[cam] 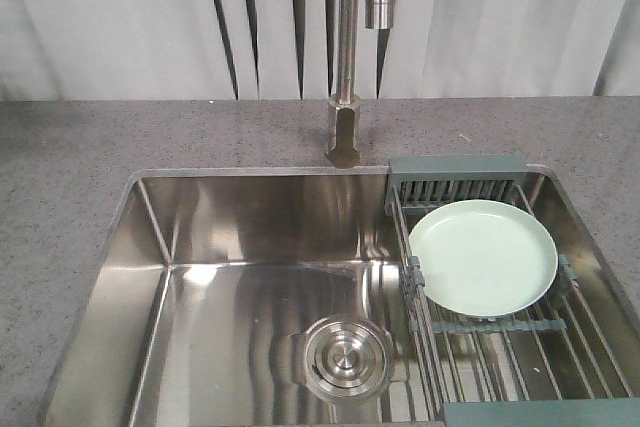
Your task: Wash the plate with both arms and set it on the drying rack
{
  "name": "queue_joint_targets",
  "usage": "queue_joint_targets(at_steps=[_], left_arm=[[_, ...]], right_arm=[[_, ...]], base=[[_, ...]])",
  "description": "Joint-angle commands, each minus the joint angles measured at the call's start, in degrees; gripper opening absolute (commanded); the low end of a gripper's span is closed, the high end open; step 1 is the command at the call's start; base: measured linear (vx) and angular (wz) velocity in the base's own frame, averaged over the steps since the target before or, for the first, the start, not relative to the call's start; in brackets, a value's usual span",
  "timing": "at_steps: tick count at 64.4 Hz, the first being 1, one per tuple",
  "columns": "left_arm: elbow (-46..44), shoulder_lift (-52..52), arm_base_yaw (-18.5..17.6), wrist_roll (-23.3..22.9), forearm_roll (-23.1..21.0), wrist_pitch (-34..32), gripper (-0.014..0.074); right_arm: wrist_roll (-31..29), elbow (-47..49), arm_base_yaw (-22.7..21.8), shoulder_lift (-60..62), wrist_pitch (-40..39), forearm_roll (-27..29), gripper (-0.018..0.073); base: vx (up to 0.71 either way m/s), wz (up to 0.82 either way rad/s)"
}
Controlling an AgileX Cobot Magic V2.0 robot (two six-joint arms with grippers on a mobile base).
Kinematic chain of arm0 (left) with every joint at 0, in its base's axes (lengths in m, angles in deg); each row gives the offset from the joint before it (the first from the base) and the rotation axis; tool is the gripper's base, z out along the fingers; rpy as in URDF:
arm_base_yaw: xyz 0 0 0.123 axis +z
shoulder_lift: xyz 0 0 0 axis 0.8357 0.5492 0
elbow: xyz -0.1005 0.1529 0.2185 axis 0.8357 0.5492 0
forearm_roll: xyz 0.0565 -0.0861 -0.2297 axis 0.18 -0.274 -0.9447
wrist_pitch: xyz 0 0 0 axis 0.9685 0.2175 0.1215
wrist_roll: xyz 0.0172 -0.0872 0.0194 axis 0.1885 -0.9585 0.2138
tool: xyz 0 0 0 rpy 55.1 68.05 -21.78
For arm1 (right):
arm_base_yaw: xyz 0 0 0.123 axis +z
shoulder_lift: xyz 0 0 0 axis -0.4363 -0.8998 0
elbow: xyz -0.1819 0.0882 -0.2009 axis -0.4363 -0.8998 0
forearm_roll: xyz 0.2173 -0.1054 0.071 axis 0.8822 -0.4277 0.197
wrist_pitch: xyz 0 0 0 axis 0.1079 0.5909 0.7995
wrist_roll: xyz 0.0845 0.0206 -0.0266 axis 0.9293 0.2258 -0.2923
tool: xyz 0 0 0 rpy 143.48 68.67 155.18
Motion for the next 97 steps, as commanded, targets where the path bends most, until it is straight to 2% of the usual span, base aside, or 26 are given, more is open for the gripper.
queue_joint_targets(at_steps=[1, 64, 68, 82, 88, 97], left_arm=[[1.34, -0.98, -0.49, -0.57, 0.05, -3.66, 0.0], [0.85, -0.92, -0.49, -0.57, 0.05, -3.67, 0.0], [0.85, -0.92, -0.49, -0.57, 0.05, -3.67, 0.0], [0.85, -0.92, -0.49, -0.57, 0.05, -3.67, 0.0], [0.85, -0.92, -0.49, -0.57, 0.05, -3.67, 0.0], [0.85, -0.92, -0.49, -0.57, 0.05, -3.67, 0.0]], right_arm=[[-0.56, 1.49, 0.19, -0.44, -4.16, -0.28, -0.0009], [-0.56, 1.44, 0.19, -0.21, -4.11, -0.41, -0.0009], [-0.49, 0.26, 0.19, 0.68, -6.23, -0.29, -0.0009], [4.11, -11.7, -1.41, 6.77, -21.51, 0.13, -0.0009], [6.95, -15.1, -3.88, 7.84, -22.77, 0.14, -0.0009], [7.59, -17.44, -4.99, 8.17, -23.23, 0.51, -0.0009]], base=[[0.0, 0.0], [0.0, 0.0], [0.0, 0.0], [0.0, 0.0], [0.0, 0.0], [0.0, 0.0]])
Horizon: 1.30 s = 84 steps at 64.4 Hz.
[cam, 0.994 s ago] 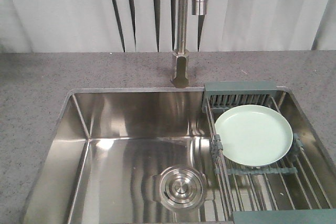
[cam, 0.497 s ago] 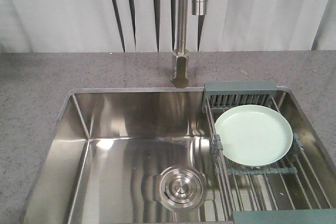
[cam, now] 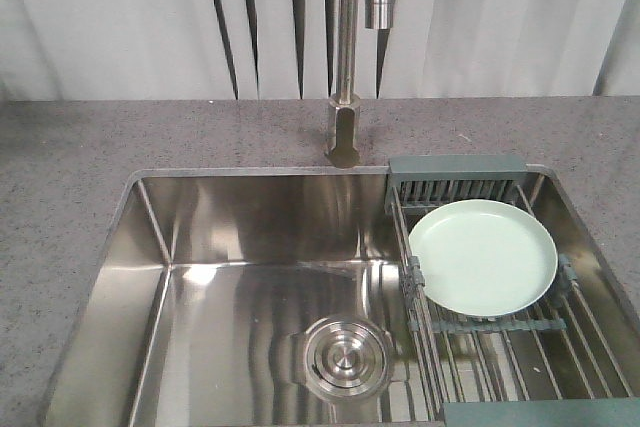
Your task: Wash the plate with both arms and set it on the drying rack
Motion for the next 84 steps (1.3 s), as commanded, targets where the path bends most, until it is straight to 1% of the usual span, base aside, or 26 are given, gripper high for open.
queue_joint_targets(at_steps=[1, 5, 14, 18, 43, 55, 67, 84], left_arm=[[0.85, -0.92, -0.49, -0.47, 0.0, -3.93, 0.0], [0.85, -0.92, -0.49, -0.47, 0.0, -3.93, 0.0], [0.85, -0.92, -0.49, -0.47, 0.0, -3.93, 0.0], [0.85, -0.92, -0.49, -0.47, 0.0, -3.93, 0.0], [0.85, -0.92, -0.49, -0.47, 0.0, -3.93, 0.0], [0.85, -0.92, -0.49, -0.47, 0.0, -3.93, 0.0], [0.85, -0.92, -0.49, -0.47, 0.0, -3.93, 0.0], [0.85, -0.92, -0.49, -0.47, 0.0, -3.93, 0.0]], right_arm=[[0.63, -0.68, -1.12, 0.66, -6.05, 0.31, -0.0009], [0.81, -1.19, -2.44, 0.66, -6.64, 0.86, -0.0009], [2.33, -1.19, -7.04, 0.66, -7.13, 0.88, -0.0009], [2.65, -1.19, -8.2, 0.66, -7.13, 0.9, -0.0009], [2.34, -1.19, -8.34, 0.66, -6.95, -3.21, -0.0009], [1.93, -1.19, -8.34, 0.66, -6.95, -3.21, -0.0009], [0.06, -1.19, -8.34, 0.66, -6.95, -2.79, -0.0009], [0.06, -1.19, -8.34, 0.66, -6.91, -2.33, -0.0009]], base=[[0.0, 0.0], [0.0, 0.0], [0.0, 0.0], [0.0, 0.0], [0.0, 0.0], [0.0, 0.0], [0.0, 0.0], [0.0, 0.0]])
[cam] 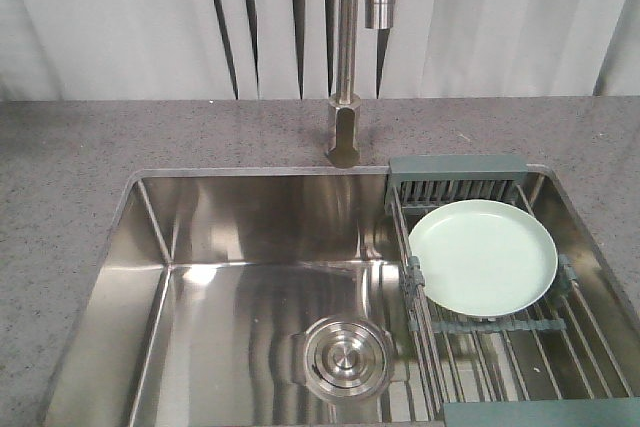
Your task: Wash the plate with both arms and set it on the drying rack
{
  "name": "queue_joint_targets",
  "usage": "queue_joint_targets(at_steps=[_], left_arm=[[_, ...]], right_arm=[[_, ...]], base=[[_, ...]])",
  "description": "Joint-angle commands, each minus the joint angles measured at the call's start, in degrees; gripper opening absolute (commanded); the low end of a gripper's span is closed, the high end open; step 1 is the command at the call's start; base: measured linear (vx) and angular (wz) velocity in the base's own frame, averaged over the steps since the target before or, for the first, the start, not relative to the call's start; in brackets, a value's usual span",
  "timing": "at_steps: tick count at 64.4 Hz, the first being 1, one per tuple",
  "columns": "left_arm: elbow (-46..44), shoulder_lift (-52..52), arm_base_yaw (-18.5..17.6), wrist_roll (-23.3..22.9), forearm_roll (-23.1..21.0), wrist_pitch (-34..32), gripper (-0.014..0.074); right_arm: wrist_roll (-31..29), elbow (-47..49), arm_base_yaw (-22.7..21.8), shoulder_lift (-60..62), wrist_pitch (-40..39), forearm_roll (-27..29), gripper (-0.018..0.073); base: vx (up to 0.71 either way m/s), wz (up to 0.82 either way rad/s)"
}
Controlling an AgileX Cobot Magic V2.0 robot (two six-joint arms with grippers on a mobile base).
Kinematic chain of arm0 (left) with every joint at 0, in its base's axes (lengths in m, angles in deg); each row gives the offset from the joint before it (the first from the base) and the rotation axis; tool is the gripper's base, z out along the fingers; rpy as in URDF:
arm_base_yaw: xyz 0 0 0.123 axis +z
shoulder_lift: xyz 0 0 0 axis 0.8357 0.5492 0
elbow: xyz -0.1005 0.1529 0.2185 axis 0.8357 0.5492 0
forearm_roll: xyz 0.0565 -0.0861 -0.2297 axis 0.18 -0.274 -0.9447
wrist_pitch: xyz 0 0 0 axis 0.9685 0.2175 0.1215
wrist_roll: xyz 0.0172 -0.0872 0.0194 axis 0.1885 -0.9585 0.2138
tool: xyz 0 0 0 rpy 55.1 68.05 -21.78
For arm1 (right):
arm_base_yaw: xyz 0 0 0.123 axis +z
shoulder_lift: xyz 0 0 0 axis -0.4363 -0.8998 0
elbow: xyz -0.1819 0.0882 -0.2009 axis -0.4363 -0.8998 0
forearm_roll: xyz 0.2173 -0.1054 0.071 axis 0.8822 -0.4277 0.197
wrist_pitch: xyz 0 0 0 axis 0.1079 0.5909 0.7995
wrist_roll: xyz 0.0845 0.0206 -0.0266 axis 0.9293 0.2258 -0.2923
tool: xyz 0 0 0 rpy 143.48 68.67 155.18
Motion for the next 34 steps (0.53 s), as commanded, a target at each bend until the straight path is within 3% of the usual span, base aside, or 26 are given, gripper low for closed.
queue_joint_targets(at_steps=[1, 34], left_arm=[[0.85, -0.92, -0.49, -0.47, 0.0, -3.95, 0.0], [0.85, -0.92, -0.49, -0.47, 0.0, -3.95, 0.0]], right_arm=[[-0.69, -1.13, -0.38, 0.66, -4.39, 0.01, -0.0009], [-0.69, -1.13, -0.38, 0.66, -4.39, 0.01, -0.0009]], base=[[0.0, 0.0], [0.0, 0.0]])
